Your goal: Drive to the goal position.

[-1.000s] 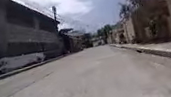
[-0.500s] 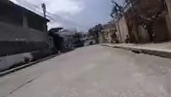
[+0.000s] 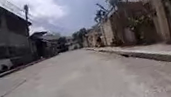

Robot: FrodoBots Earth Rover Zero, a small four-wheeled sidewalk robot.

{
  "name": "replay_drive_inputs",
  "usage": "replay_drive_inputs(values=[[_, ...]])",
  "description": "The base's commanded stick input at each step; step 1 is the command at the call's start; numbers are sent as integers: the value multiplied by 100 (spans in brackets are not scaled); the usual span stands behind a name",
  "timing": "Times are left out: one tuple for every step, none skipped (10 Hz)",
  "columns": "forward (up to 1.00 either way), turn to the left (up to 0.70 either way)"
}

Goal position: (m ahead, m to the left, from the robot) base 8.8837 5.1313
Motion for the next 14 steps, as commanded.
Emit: replay_drive_inputs(values=[[100,0],[100,0],[100,0],[100,0],[100,0],[100,0],[100,0],[100,0],[100,0],[100,0],[100,0],[100,0],[100,0],[100,0]])
